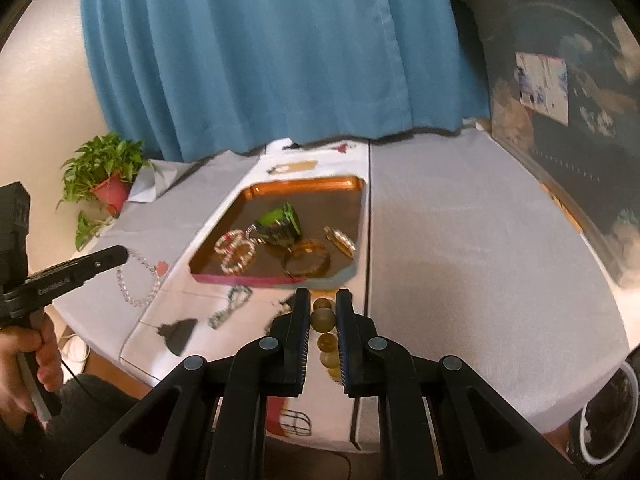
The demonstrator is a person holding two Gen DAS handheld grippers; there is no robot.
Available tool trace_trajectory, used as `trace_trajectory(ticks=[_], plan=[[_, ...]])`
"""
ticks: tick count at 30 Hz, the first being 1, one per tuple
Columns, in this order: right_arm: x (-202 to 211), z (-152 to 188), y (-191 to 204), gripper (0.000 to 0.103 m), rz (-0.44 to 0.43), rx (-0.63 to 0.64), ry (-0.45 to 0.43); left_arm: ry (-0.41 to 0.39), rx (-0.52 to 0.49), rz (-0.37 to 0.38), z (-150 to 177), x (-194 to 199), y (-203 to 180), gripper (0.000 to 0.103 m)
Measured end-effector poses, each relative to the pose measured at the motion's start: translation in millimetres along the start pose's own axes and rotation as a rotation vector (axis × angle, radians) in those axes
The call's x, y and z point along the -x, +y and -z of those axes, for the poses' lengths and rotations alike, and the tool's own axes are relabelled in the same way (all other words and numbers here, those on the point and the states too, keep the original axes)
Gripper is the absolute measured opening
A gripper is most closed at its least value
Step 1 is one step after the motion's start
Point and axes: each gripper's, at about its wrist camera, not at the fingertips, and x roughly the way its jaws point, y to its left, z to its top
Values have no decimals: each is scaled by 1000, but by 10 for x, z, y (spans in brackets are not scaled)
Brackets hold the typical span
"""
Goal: Organize jewelry
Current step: 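Grasp and lift the amber bead bracelet with the right gripper while the left grasps the crystal bracelet, then carry both bracelets over the tray and open both grippers to release them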
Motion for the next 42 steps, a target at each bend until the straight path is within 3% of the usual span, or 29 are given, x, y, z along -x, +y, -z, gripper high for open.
trace_trajectory(ticks=[11, 18, 24, 36, 42], plan=[[122, -426, 250, 13, -32, 64, -58, -28, -29, 79, -315, 47, -221, 6], [98, -719, 371, 13, -50, 105, -93, -55, 26, 190, -602, 74, -161, 6], [36, -917, 432, 13, -76, 126, -136, -103, 50, 232, -823, 109, -79, 6], [-443, -1101, 545, 13, -122, 131, -124, -117, 149, 350, -1023, -214, 146, 6], [-874, -1087, 560, 13, -189, 73, -61, -66, 183, 318, -885, -623, 268, 6]])
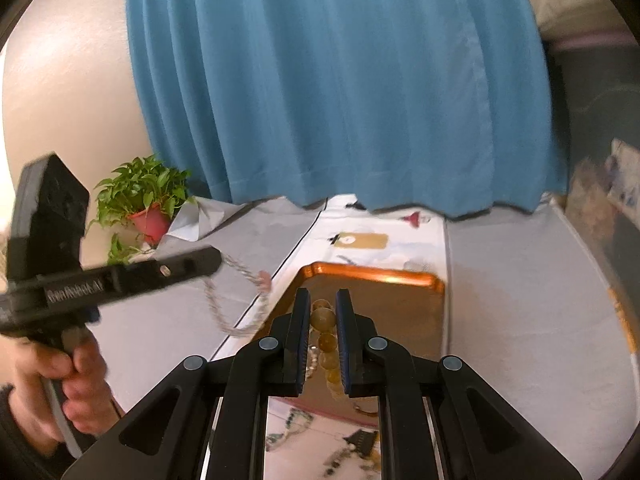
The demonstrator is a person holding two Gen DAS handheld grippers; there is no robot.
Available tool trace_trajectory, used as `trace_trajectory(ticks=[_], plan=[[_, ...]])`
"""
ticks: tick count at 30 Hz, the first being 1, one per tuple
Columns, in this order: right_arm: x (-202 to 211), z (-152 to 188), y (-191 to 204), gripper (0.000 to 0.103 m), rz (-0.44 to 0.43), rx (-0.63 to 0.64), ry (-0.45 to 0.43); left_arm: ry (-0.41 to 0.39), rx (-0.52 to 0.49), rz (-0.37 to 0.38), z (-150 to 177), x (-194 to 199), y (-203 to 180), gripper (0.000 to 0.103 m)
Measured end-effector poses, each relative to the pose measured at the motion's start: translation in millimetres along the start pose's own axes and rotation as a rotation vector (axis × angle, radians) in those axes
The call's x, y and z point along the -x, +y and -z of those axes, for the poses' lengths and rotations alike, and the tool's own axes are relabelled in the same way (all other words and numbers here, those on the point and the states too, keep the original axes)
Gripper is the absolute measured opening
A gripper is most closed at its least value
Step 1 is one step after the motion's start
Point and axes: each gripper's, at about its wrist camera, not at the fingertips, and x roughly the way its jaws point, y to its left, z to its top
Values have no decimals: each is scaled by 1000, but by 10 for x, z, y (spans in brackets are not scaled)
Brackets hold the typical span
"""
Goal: Organize jewelry
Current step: 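Carry both bracelets over the tray and open both grippers to release them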
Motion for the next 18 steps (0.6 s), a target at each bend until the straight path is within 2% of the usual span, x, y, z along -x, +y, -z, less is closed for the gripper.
trace_trajectory(ticks=[3, 8, 13, 18], plan=[[-234, 98, -44, 13, -7, -28, 45, 36, -9, -89, 195, -174, 167, 6], [-616, 386, -32, 13, 7, -15, 135, 114, 61, -194, 582, -382, 593, 6], [-860, 581, -36, 13, 7, -17, 196, 157, 75, -229, 741, -439, 788, 6], [-954, 670, 3, 13, 16, 0, 218, 174, 10, -273, 777, -444, 712, 6]])
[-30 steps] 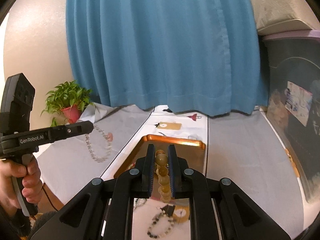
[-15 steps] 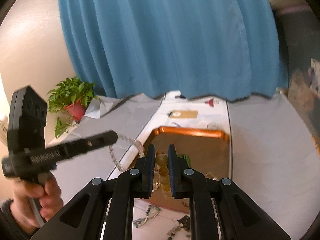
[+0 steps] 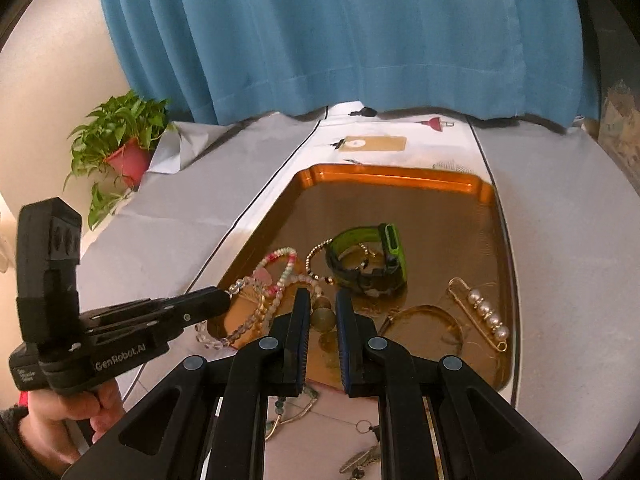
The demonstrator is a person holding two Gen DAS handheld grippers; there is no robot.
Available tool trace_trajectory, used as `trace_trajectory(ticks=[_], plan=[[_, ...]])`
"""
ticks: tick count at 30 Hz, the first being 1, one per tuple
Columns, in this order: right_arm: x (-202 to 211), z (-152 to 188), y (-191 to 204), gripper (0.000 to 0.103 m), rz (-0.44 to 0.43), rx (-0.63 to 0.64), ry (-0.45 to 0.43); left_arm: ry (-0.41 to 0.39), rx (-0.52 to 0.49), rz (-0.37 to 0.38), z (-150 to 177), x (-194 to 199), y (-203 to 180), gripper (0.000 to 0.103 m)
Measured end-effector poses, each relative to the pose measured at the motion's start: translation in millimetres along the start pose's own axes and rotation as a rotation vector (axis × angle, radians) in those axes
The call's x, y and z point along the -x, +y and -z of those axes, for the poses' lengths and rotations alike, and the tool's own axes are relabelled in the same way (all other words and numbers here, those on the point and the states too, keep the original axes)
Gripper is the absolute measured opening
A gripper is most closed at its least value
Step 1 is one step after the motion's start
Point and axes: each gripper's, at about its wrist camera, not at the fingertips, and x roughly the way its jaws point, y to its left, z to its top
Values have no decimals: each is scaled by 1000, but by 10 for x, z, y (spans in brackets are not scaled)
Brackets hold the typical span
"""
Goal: Organize jewelry
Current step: 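Carry both bracelets over the tray and open both grippers to release them, then withdraw both grippers from the tray and hold them above the table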
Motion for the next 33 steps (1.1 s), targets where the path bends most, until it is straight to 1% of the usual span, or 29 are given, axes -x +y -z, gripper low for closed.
trace_trajectory(ticks=[1, 3, 4, 5, 6, 7, 8, 9, 10, 11, 14, 16, 19, 21, 24, 26, 27, 28, 30, 32, 33], plan=[[7, -2, 25, 13, -13, 10, -3, 6, -12, -9, 2, -3, -24, 6], [44, -7, 87, 13, 30, 56, -29, 44, -26, -40, 4, -52, -68, 8], [65, -6, 104, 15, 16, 65, -34, 56, -25, -64, 7, -57, -81, 16], [94, -15, 104, 17, -12, 63, -35, 50, -17, -79, 17, -16, -87, 25], [114, -27, 95, 28, -20, 55, -28, 31, -5, -78, 25, 50, -88, 51], [183, -34, 67, 49, -13, 41, -36, 6, 5, -76, 32, 125, -92, 73], [266, -32, 43, 62, -1, 33, -62, -25, 11, -74, 37, 204, -100, 78], [355, -28, 23, 86, 10, 28, -91, -64, 14, -69, 50, 314, -110, 80], [499, -15, -10, 93, 21, 17, -136, -86, 12, -67, 62, 396, -119, 81], [598, 1, -45, 94, 27, 8, -156, -93, 11, -68, 79, 475, -129, 81], [872, 79, -188, 94, 27, -31, -174, -95, 25, -70, 149, 628, -139, 81], [1052, 180, -264, 94, 49, -36, -189, -84, 29, -70, 215, 702, -168, 81], [1318, 434, -263, 94, 123, 60, -228, -77, -2, -106, 329, 800, -250, 81], [1431, 653, -194, 94, 193, 173, -228, -85, -30, -122, 410, 867, -317, 82], [1404, 900, -97, 94, 238, 294, -129, -78, -44, -124, 504, 900, -372, 83], [1412, 1023, -107, 95, 204, 287, -101, -76, -49, -126, 541, 905, -401, 83], [1430, 1070, -136, 97, 166, 268, -99, -76, -55, -131, 561, 904, -422, 83], [1439, 1118, -156, 98, 106, 236, -92, -74, -58, -132, 572, 900, -437, 83], [1424, 1167, -165, 100, 48, 204, -72, -69, -59, -130, 590, 891, -459, 83], [1382, 1196, -150, 100, 31, 191, -57, -66, -64, -130, 602, 879, -482, 83], [1360, 1206, -155, 100, 45, 178, -53, -64, -70, -131, 607, 870, -492, 83]])
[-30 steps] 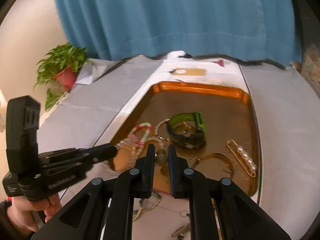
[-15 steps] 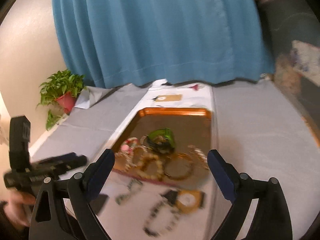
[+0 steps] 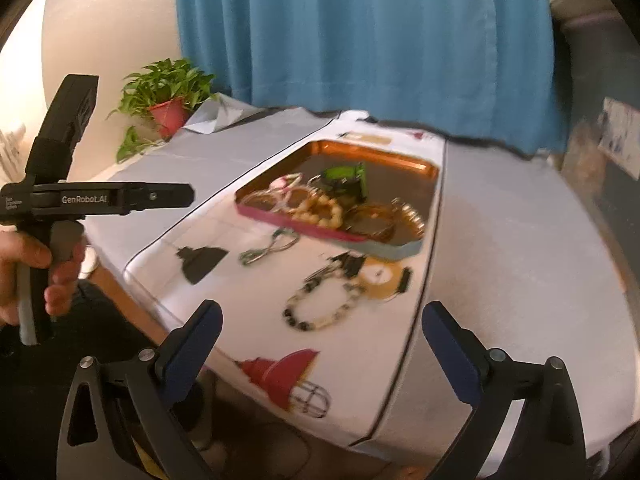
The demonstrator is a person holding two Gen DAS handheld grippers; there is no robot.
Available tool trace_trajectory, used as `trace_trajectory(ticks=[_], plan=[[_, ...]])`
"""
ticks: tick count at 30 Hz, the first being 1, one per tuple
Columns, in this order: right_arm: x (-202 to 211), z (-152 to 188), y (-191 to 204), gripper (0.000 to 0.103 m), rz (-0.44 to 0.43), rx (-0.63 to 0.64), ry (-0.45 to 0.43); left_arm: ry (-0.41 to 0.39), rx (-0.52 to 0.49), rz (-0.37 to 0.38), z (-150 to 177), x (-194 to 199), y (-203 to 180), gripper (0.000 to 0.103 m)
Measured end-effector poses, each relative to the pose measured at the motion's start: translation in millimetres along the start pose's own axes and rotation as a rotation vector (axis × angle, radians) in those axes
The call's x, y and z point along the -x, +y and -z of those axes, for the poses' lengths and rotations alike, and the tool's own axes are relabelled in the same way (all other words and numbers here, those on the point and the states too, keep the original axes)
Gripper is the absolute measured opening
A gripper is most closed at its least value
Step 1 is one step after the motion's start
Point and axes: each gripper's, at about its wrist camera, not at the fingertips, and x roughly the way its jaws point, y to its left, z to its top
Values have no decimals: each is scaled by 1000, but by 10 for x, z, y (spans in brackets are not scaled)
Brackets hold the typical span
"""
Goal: Organize jewelry
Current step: 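Withdraw both grippers from the tray and hold them above the table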
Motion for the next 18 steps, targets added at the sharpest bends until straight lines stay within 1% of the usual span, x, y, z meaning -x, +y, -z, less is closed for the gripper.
trace_trajectory(ticks=[1, 5, 9, 13, 17, 18], plan=[[-20, -3, 3, 100, 6, -11, -1, 2, -6, 0, 5, -7, -13, 83], [-71, 50, -91, 100, -50, -84, -35, 11, -29, -4, 17, -67, -60, 83], [-202, 142, -224, 100, -82, -150, -39, 11, -40, -3, 64, -163, -63, 83], [-349, 169, -311, 99, -84, -173, -35, 9, -45, 33, 146, -298, -64, 82], [-481, 131, -365, 91, -107, -210, -45, 27, -86, 51, 192, -458, -149, 82], [-516, 121, -359, 86, -102, -205, -39, 30, -91, 62, 197, -489, -168, 81]])
